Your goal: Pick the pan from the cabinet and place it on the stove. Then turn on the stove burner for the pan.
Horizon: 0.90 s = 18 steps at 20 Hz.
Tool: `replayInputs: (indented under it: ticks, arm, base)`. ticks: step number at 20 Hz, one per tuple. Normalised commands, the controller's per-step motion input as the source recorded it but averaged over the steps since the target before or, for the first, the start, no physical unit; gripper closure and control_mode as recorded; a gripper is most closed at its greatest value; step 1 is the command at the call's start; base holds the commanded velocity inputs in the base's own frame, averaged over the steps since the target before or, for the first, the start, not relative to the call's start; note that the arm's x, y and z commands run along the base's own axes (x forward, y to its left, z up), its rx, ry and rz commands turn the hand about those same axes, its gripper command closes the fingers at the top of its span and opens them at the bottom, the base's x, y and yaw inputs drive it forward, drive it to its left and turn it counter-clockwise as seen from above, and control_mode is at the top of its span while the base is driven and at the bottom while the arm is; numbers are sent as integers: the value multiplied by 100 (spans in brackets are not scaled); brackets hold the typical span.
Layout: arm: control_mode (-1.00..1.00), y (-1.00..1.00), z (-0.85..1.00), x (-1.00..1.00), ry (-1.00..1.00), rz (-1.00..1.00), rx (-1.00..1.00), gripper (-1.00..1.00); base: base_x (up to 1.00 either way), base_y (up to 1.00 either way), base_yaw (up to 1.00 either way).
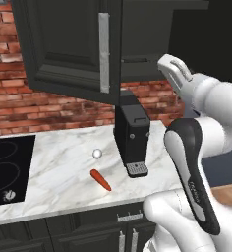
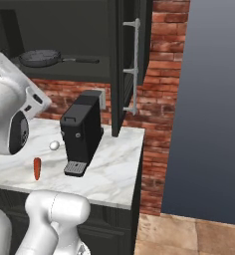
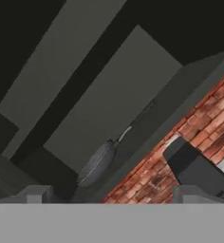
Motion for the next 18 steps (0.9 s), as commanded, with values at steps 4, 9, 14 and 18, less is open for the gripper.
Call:
replayInputs:
  ticks: [4, 9, 14, 18]
  arm:
    - [-100, -10, 0, 52, 20, 19, 27, -100]
    - [-100, 17, -12, 53, 14, 18, 14, -100]
    - [-100, 31, -18, 42, 4, 17, 7, -100]
    - [-100, 31, -8, 36, 0, 15, 5, -100]
  base:
    - [0, 0, 0]
    - [0, 0, 0]
    - [0, 0, 0]
    - [0, 0, 0]
